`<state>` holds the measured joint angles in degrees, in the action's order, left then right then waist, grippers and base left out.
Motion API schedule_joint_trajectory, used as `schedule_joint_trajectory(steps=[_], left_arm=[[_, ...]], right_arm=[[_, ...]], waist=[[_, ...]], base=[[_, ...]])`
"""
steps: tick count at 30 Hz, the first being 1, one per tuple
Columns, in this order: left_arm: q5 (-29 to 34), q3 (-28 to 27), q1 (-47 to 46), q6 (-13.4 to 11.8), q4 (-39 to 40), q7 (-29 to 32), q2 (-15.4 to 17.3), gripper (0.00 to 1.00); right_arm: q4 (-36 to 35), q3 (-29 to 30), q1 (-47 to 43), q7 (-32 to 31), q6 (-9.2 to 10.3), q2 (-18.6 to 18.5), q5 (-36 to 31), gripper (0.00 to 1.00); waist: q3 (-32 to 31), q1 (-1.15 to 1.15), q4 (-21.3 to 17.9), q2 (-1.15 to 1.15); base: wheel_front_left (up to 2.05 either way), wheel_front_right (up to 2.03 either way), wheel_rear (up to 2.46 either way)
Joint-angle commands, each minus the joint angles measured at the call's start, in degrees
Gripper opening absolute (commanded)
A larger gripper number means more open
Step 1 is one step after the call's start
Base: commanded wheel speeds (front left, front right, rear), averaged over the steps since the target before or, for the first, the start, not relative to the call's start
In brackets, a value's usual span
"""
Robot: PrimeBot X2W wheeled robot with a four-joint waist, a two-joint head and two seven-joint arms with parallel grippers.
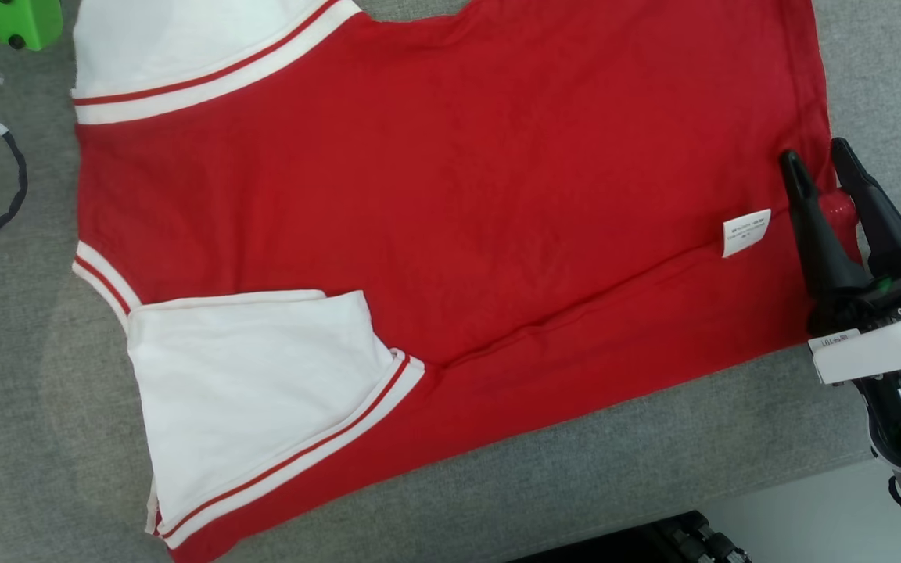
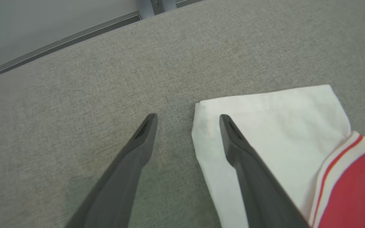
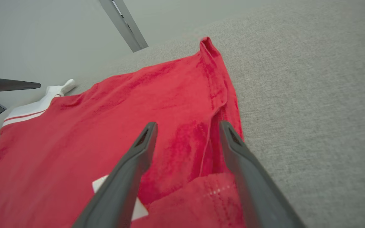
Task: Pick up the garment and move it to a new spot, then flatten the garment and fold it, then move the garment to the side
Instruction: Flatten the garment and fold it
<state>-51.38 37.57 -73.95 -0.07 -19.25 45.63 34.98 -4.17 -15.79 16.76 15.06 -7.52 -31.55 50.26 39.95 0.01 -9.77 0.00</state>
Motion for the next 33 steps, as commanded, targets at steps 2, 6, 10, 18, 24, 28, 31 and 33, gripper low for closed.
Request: schedule_joint_trajectory(steps=[2,6,10,18,24,28,31,33], left_arm=[[0.83,0.44,-1.22,0.29,-0.67,0.66,0.64,1.0],[1.48,1.28,-1.48,0.28,-1.72,1.6,1.46,1.0],[2.66,1.97,-1.34,0.36,-1.88,1.39,2.03,0.76],[0.77,1.61,-0.82,1.62,-0.94,0.59,0.94,0.0],[-0.35,1.01,-1.14,2.44,0.42,-0.59,-0.21,0.0],[-1.15,1.33,-1.08,3.31,2.43,-0.69,-0.97,0.0],[-1.43,1.45,-0.9,3.75,4.38,-1.0,-1.27,0.0],[-1.65,1.66,-0.24,3.98,5.97,-1.28,-1.36,0.0]], right_arm=[[-0.46,0.21,0.94,0.16,0.07,0.29,0.22,1.0],[-0.53,0.02,1.45,0.16,0.07,0.57,-0.03,1.0],[-0.24,-0.25,1.82,0.16,0.07,0.52,-0.22,1.0],[0.06,-1.09,5.02,0.16,0.07,-1.99,0.11,1.0],[4.67,-4.65,15.83,-10.35,0.04,-3.46,1.3,1.0],[9.39,-5.29,24.15,-22.44,0.05,-2.4,1.46,1.0],[13.06,-4.07,28.39,-29.35,0.03,-1.84,0.3,1.0],[15.5,-2.8,30.78,-33.77,0.04,-1.4,-0.78,1.0]], waist=[[2.4,-0.01,-2.25,0.0],[2.78,-0.01,-2.59,0.0],[2.92,-0.01,-2.72,0.0],[1.99,-0.01,-2.31,0.0],[0.41,-0.01,-1.36,0.0],[-0.5,-0.01,-0.23,0.0],[-0.89,-0.01,0.74,0.0],[-1.16,-0.01,1.54,0.0]], base=[[0.0,0.0,0.0],[0.0,0.0,0.0],[0.0,0.0,0.0],[0.0,0.0,0.0],[0.0,0.0,0.0],[0.0,0.0,0.0],[0.0,0.0,0.0],[0.0,0.0,0.0]])
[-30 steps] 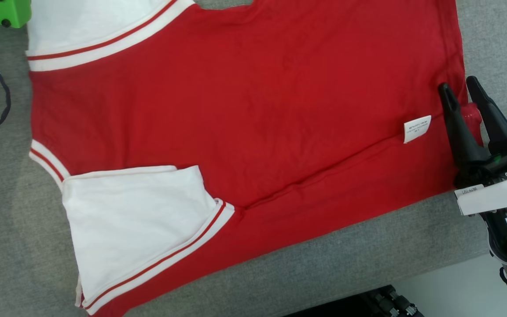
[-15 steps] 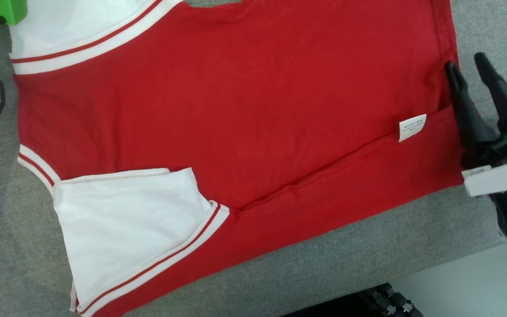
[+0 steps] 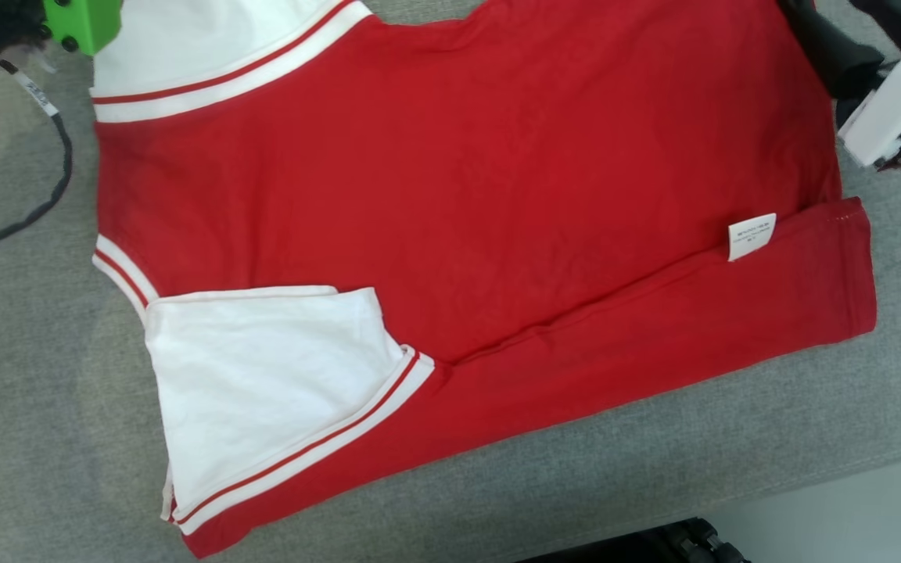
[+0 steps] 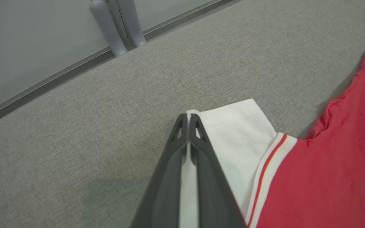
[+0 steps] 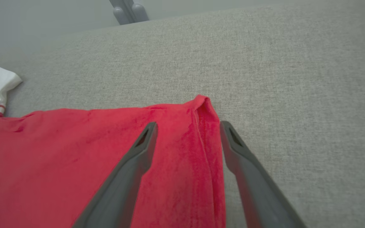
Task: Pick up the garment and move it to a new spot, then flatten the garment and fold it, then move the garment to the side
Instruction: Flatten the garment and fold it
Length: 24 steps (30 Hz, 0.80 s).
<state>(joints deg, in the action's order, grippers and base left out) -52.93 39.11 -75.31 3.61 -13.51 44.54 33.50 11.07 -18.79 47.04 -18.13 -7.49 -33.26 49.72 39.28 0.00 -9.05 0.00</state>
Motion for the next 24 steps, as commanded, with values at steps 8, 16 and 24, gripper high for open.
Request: schedule_joint_trajectory(steps=[8,16,24], left_arm=[[-0.52,0.5,2.99,-0.07,4.94,-0.7,0.51,0.0],[-0.61,0.66,3.3,-0.24,6.81,-1.29,0.11,0.0],[0.4,0.37,3.37,-0.1,7.02,-3.36,0.23,0.0]], right_arm=[[4.2,3.96,4.07,-10.85,0.01,1.99,-3.42,1.0],[5.83,6.98,5.64,-13.92,0.01,3.53,-3.49,1.0],[5.83,7.87,6.14,-13.97,0.01,3.52,-3.47,0.0]], waist=[[-1.12,0.0,3.02,0.0],[-0.58,0.0,4.72,0.0],[-0.49,0.0,5.64,0.0]], base=[[0.0,0.0,0.0],[0.0,0.0,0.0],[0.0,0.0,0.0]])
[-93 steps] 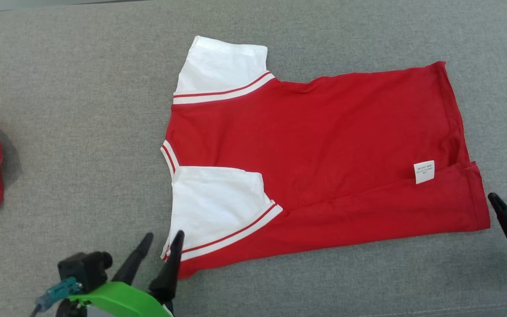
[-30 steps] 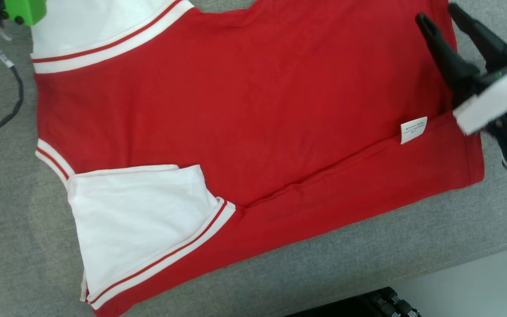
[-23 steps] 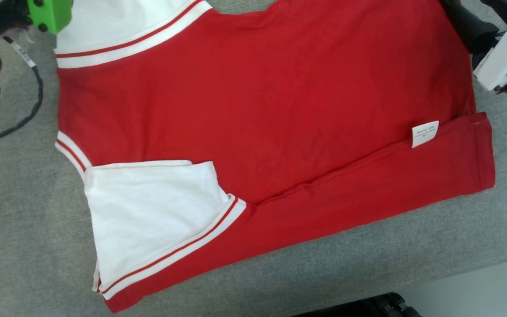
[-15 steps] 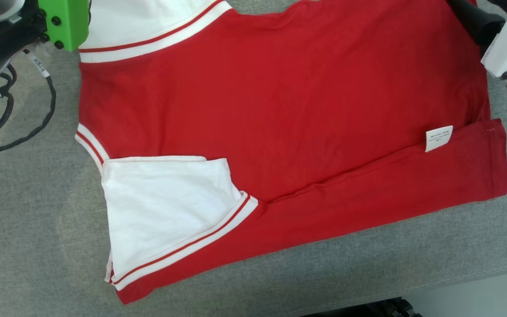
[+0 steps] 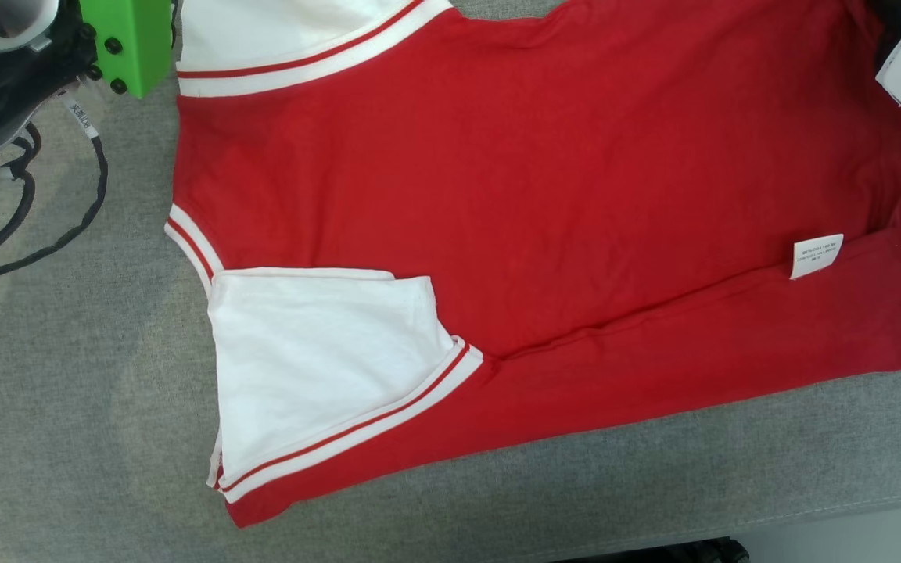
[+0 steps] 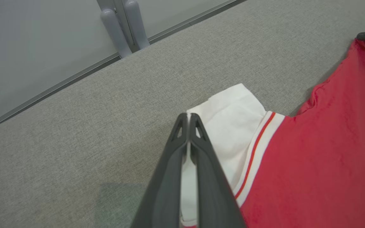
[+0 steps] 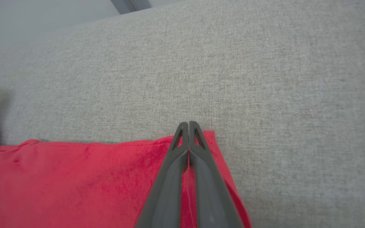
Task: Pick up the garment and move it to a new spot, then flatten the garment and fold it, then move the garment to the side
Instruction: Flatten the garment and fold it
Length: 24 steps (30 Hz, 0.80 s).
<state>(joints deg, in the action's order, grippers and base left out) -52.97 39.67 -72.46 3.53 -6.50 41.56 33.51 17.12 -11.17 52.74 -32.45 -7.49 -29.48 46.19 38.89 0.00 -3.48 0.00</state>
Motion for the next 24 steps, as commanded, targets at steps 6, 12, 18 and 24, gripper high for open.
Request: schedule_joint_trajectory(steps=[6,12,18,24], left_arm=[[1.69,-1.75,0.51,0.83,-0.87,-5.63,0.46,0.0],[2.45,-2.87,0.14,1.55,-1.94,-10.68,0.03,0.0],[1.51,-2.76,0.92,2.3,-3.06,-12.66,-0.54,0.0],[0.73,-3.33,2.03,2.76,-2.91,-15.27,-0.3,0.0]], right_arm=[[-1.92,1.52,-1.18,2.46,0.01,-2.25,1.29,0.0],[-4.23,3.1,-2.95,4.61,0.01,-4.82,3.15,0.0],[-5.88,4.31,-5.64,4.66,0.01,-7.0,5.59,0.0],[-9.15,5.9,-8.7,6.52,0.01,-8.28,8.46,0.0]], waist=[[-0.98,0.0,0.4,0.0],[-2.1,0.0,0.83,0.0],[-3.56,0.0,1.27,0.0],[-5.31,0.0,1.57,0.0]], base=[[0.0,0.0,0.0],[0.0,0.0,0.0],[0.0,0.0,0.0],[0.0,0.0,0.0]])
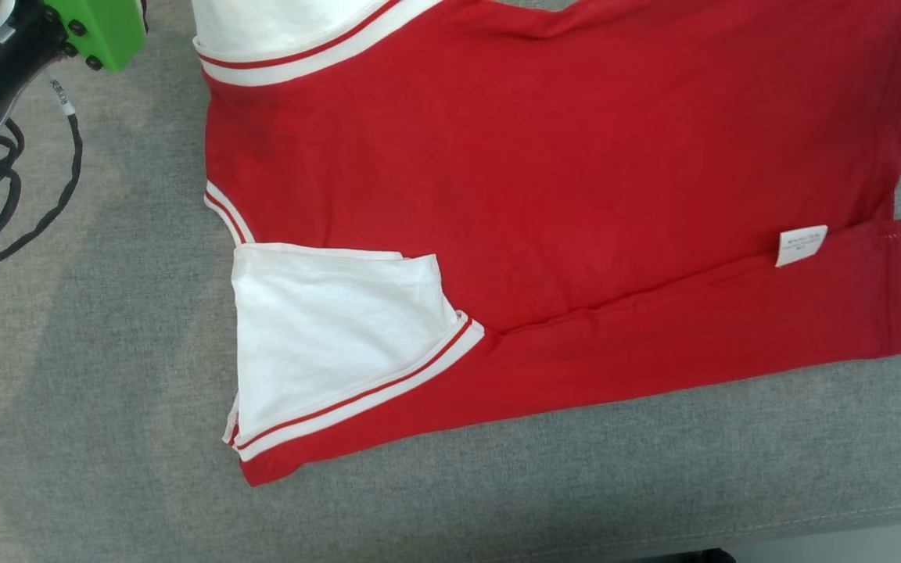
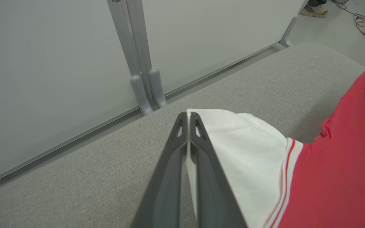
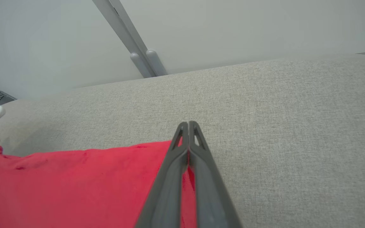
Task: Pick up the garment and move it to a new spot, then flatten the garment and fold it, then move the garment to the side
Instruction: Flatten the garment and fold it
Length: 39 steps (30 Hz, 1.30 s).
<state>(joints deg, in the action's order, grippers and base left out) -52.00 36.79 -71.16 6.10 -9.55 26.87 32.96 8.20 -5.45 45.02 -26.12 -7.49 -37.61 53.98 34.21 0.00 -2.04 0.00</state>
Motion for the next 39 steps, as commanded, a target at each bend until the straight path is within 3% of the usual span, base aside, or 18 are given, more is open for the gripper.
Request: schedule_joint_trajectory(steps=[1,8,18,30,39], left_arm=[[-0.5,-0.64,1.05,0.26,0.4,-0.99,0.41,0.0],[-6.62,-2.92,8.98,-0.81,5.97,-2.05,2.15,0.0],[-13.48,-5.01,26.05,-5.63,20.98,-2.77,7.9,0.0],[-13.97,-6.0,40.72,-10.69,32.85,-5.35,14.65,0.0],[-12.04,-3.38,49.38,-12.47,35.26,-8.03,15.82,0.0]], right_arm=[[-0.79,0.18,-1.63,0.18,0.01,-0.34,1.12,0.0],[-4.84,1.2,-8.1,0.58,0.01,-1.68,5.62,0.0],[-7.5,5.54,-19.85,2.09,0.01,-4.36,10.53,0.0],[-9.3,9.78,-30.63,3.2,0.0,-5.44,13.93,0.0],[-9.82,10.96,-36.7,4.12,0.01,-4.53,14.33,0.0]], waist=[[-1.01,0.0,0.17,0.0],[-3.8,0.0,1.11,0.0],[-6.48,0.0,3.6,0.0],[-7.16,0.0,5.31,0.0],[-7.15,0.0,5.77,0.0]], base=[[0.0,0.0,0.0],[0.0,0.0,0.0],[0.0,0.0,0.0],[0.0,0.0,0.0],[0.0,0.0,0.0]])
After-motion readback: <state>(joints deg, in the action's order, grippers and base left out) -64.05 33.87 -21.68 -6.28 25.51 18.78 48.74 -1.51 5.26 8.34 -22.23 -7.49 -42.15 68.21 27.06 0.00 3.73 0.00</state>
